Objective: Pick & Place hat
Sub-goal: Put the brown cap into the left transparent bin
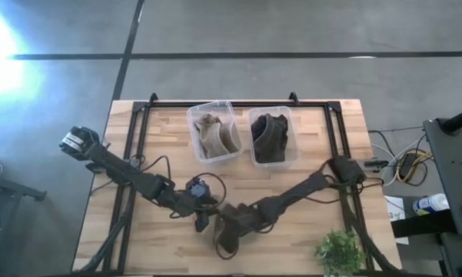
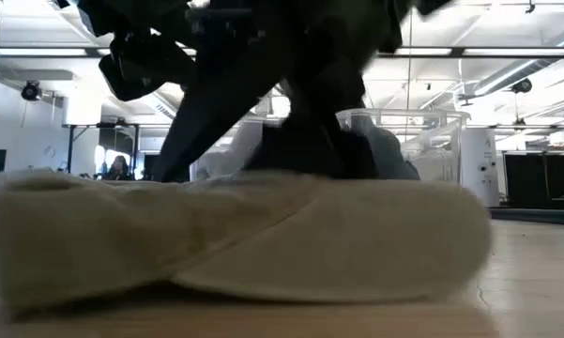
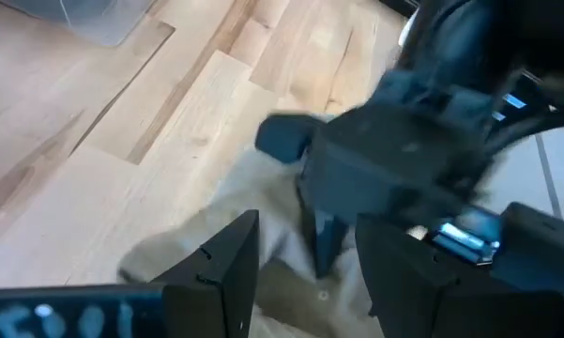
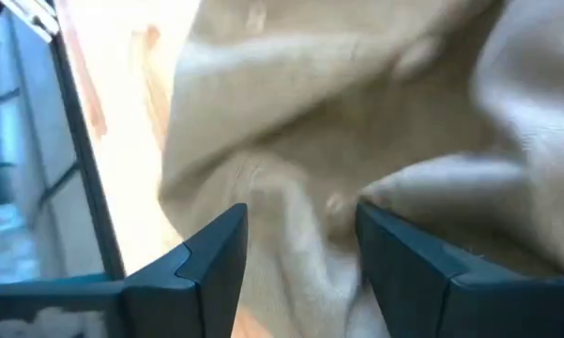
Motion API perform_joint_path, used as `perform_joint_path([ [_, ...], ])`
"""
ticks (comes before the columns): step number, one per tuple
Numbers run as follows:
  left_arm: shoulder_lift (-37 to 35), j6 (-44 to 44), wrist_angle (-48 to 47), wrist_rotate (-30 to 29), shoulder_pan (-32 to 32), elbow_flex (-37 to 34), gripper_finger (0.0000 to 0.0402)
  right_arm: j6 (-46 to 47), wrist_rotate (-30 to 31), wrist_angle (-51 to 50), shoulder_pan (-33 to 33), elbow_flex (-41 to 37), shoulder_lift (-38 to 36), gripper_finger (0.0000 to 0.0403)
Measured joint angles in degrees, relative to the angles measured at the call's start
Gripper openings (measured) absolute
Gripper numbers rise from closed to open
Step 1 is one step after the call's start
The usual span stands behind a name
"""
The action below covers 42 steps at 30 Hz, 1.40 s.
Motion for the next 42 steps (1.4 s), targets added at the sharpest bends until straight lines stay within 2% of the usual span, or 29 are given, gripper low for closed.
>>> perform_joint_path([
  [5,-0.02,-0.06,0.00,1.36,0.00,-0.12,0.0171,-5.27,7.51,-13.28,-0.20,4.73,-2.78,0.0184],
  [10,1.56,0.54,0.00,4.14,0.00,-1.14,0.0171,-5.20,10.54,-17.41,-0.13,5.89,-7.93,0.0177],
  [12,3.93,1.82,-0.20,5.60,0.21,-1.40,0.0171,-0.76,11.12,-21.10,-0.07,5.90,-10.19,0.0176],
  [17,10.24,1.88,-0.54,10.99,0.31,-1.42,0.0171,18.27,10.05,-39.01,0.41,3.19,-14.29,0.0178],
  [20,12.74,-0.16,-3.99,13.47,0.00,-1.55,0.0171,26.35,8.72,-38.43,1.96,-2.23,-16.93,0.0176],
  [22,13.51,-1.34,-7.25,14.21,-0.69,-1.75,0.0171,31.08,8.16,-33.27,2.85,-7.31,-19.12,0.0174],
  [24,13.74,-1.66,-8.89,13.89,-1.51,-2.05,0.0171,34.63,8.19,-23.87,3.38,-13.57,-20.46,0.0173],
  [27,13.63,-1.88,-9.40,13.43,-2.39,-2.95,0.0171,39.37,10.85,-10.94,3.90,-21.59,-21.00,0.0173],
  [31,13.17,-4.00,-9.66,13.08,-3.27,-3.76,0.0171,43.75,14.28,-2.14,4.61,-27.49,-21.39,0.0173],
  [36,13.04,-4.43,-7.65,11.26,-3.45,-3.98,0.0171,39.11,14.60,15.45,3.28,-33.77,-19.43,0.0173],
  [42,13.27,-4.06,-3.32,11.16,-2.56,-4.07,0.0171,27.91,14.18,37.67,0.66,-35.37,-13.64,0.0173],
])
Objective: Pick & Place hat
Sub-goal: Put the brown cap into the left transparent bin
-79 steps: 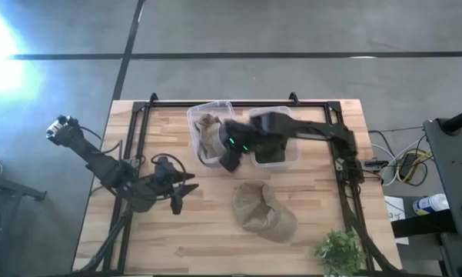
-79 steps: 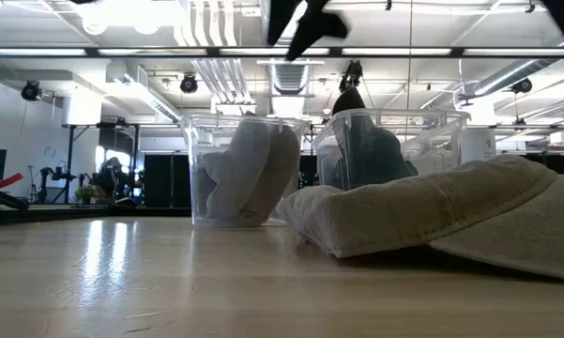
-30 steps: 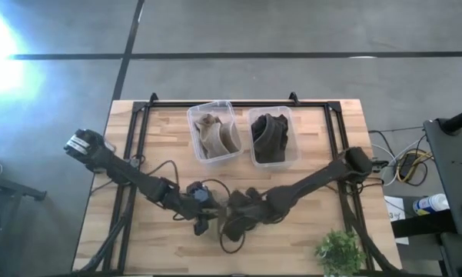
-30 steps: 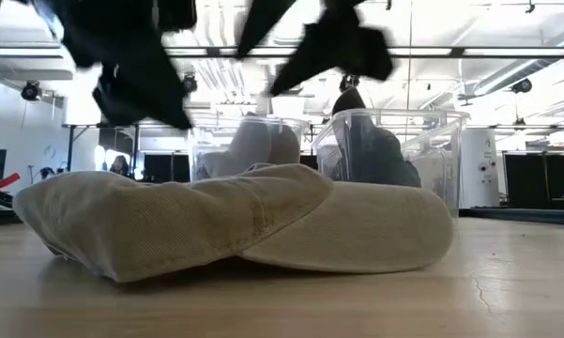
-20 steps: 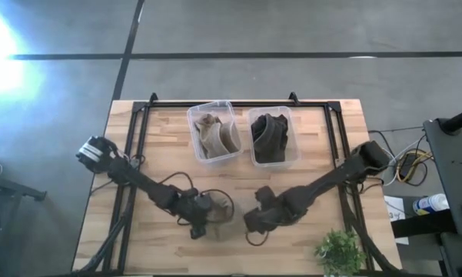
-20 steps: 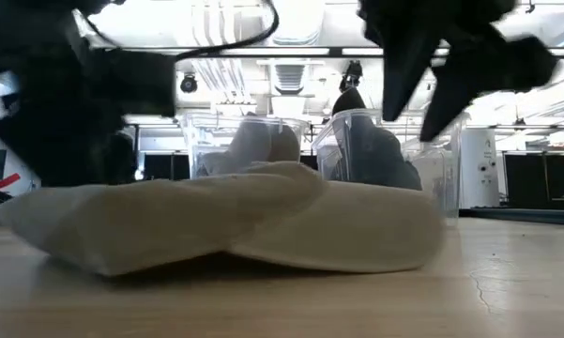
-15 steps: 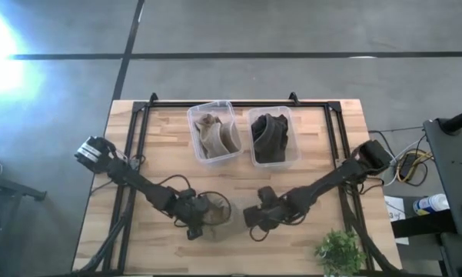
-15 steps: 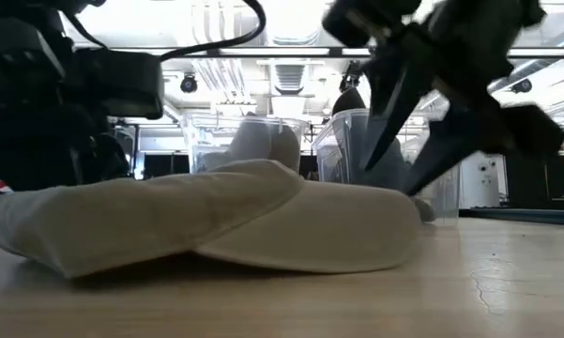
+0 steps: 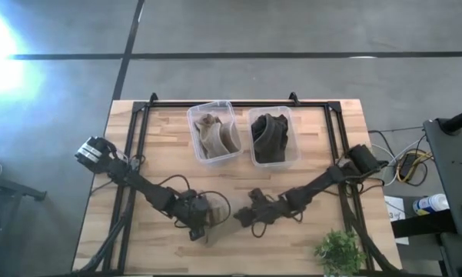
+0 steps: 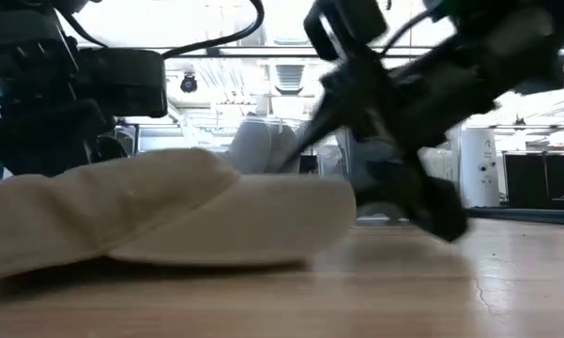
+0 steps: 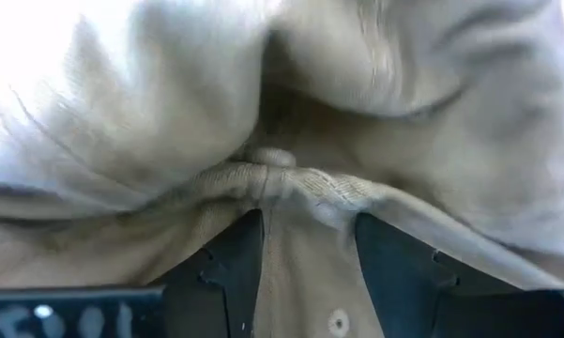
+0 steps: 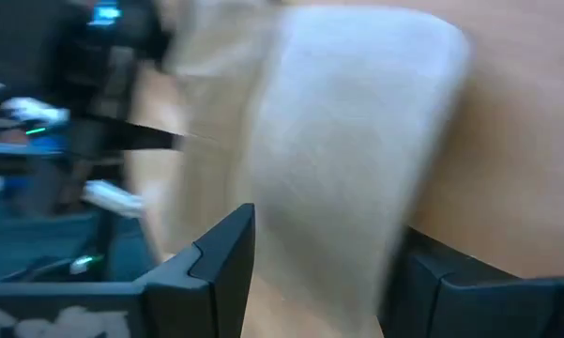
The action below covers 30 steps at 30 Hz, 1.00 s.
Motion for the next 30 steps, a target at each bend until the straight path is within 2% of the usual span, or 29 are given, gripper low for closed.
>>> perform_joint_path([
  [3,0.00,0.12,0.49,-0.46,0.58,0.02,0.0171,-6.13,-3.71,10.86,-1.87,1.24,2.67,0.0167],
  [5,-0.43,-0.72,0.37,-2.43,0.84,0.50,0.0171,-9.07,-6.62,13.14,-2.70,2.80,3.49,0.0152],
  [8,-4.15,-0.91,-0.03,-8.54,0.61,2.23,0.0171,-11.60,-9.26,11.08,-3.11,5.16,3.04,0.0111],
  [13,-16.29,0.05,-6.91,-20.01,-1.18,5.78,0.0171,-17.60,-8.66,4.87,-3.91,6.83,-2.33,0.0022],
  [19,-30.51,-1.61,-16.55,-32.53,-4.84,10.18,0.0171,-28.06,-3.89,-6.62,-6.67,9.97,-12.46,0.0015],
  [23,-37.20,0.62,-16.04,-39.08,-8.46,10.73,0.0171,-38.54,6.84,-17.47,-9.34,15.98,-20.05,0.0015],
  [26,-40.28,1.16,-15.93,-44.66,-10.76,10.69,0.0171,-46.54,14.03,-23.36,-12.10,20.77,-22.97,0.0014],
  [30,-41.32,1.54,-16.22,-48.39,-11.67,10.64,0.0171,-51.29,12.78,-33.39,-18.60,28.68,-23.46,0.0014],
])
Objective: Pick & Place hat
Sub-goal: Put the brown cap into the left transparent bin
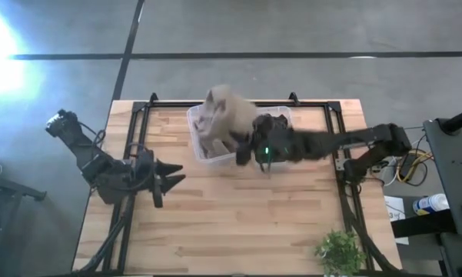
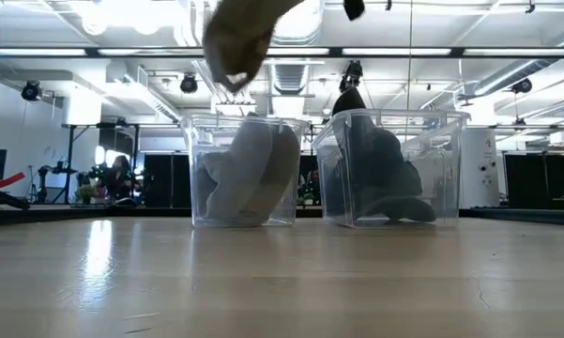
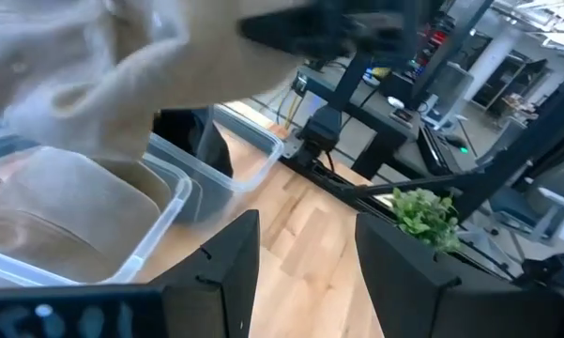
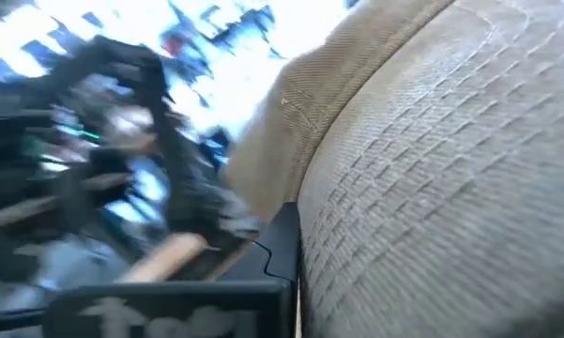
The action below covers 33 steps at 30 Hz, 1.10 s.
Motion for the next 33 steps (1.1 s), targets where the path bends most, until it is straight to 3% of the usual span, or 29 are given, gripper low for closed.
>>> perform_joint_path([
  [2,0.01,0.47,0.06,-0.25,0.02,0.00,0.0171,3.17,-2.95,-9.60,-4.00,5.22,1.78,0.0014],
  [5,0.84,0.42,-0.06,-0.28,0.02,0.00,0.0171,7.79,-12.86,-20.11,-9.56,11.78,6.90,0.0014],
  [11,3.06,-1.14,-0.38,-1.18,0.13,-0.07,0.0171,10.34,-30.88,-28.79,-15.49,25.24,19.42,0.0014],
  [16,4.65,-2.91,-0.34,-1.46,0.15,-0.07,0.0171,8.89,-34.88,-40.17,-18.30,37.43,32.67,0.0023],
  [20,5.19,-4.98,-0.34,-1.43,0.15,-0.07,0.0171,7.70,-45.87,-42.99,-20.27,44.65,42.19,0.0044],
  [27,4.84,-6.91,-0.19,-1.41,-0.09,-0.04,0.0171,4.79,-47.44,-48.01,-19.49,55.26,49.34,0.0072],
  [33,4.28,-6.49,-0.22,-1.06,-0.20,-0.01,0.0171,-0.26,-39.66,-49.70,-18.84,54.08,42.09,0.0113],
])
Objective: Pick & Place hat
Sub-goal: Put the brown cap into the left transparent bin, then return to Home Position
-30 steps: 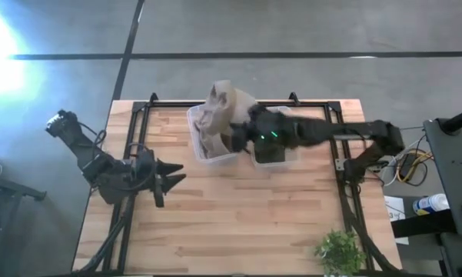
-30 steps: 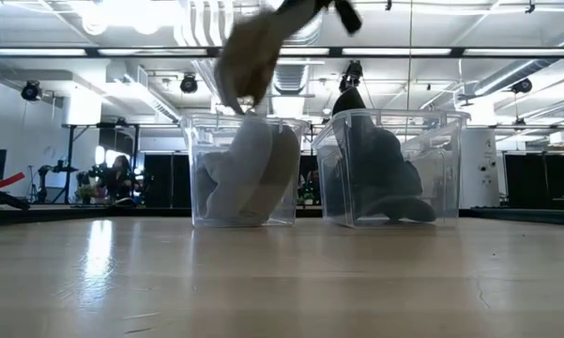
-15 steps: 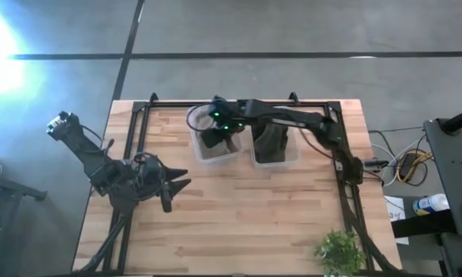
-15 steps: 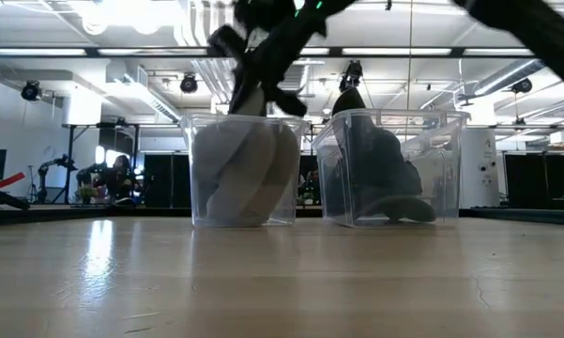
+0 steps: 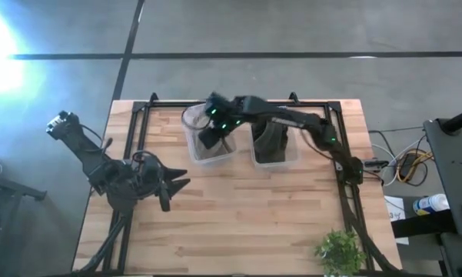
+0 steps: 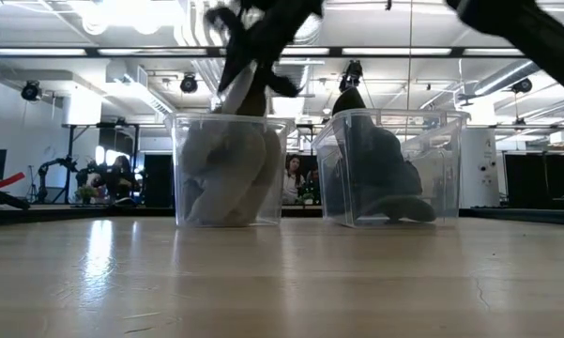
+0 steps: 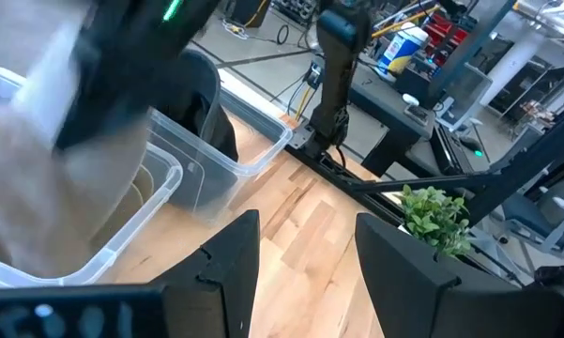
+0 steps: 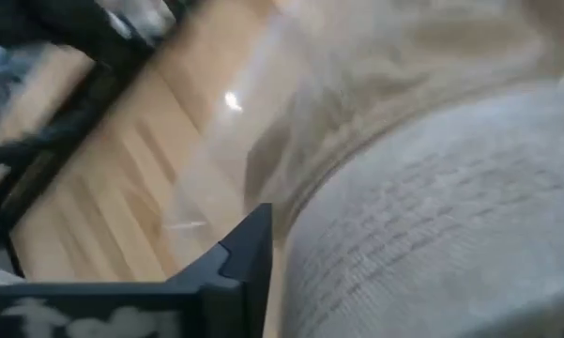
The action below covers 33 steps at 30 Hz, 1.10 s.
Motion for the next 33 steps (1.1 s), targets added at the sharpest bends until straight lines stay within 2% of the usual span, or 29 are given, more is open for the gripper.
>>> perform_joint_path([
  [5,-1.01,1.41,0.01,-0.02,0.07,0.03,0.0171,-7.62,2.19,-0.41,0.29,0.05,-7.33,0.0152],
  [9,-2.16,2.27,0.01,-0.01,0.21,0.03,0.0171,-7.52,6.64,-0.58,1.21,-0.75,-11.69,0.0169],
  [13,-3.44,3.17,-0.02,-0.08,0.58,0.03,0.0171,-6.44,6.60,-1.35,1.58,-4.50,-12.41,0.0173],
  [18,-5.32,5.42,-0.03,0.46,0.55,0.05,0.0171,-11.58,9.50,-1.79,4.58,-9.06,-12.33,0.0174],
  [22,-8.57,8.51,-2.65,0.82,0.66,0.43,0.0171,-18.71,18.20,-0.14,8.18,-10.71,-22.53,0.0172],
  [25,-11.33,5.59,-3.16,2.81,0.48,-0.24,0.0171,-20.85,31.69,1.24,12.91,-16.82,-31.11,0.0170],
  [26,-11.83,7.07,-2.98,3.31,0.46,-0.94,0.0171,-19.97,36.75,2.15,14.78,-20.29,-33.66,0.0169],
  [28,-12.48,13.06,0.26,6.68,0.68,-3.11,0.0171,-17.61,43.10,5.66,18.44,-27.95,-38.60,0.0169],
  [30,-13.28,18.29,7.64,12.69,2.21,-6.81,0.0171,-15.69,42.75,9.68,21.22,-36.19,-42.55,0.0169],
  [33,-15.13,26.87,23.83,25.90,5.61,-14.47,0.0171,-10.73,40.85,16.37,23.93,-46.17,-50.92,0.0169],
])
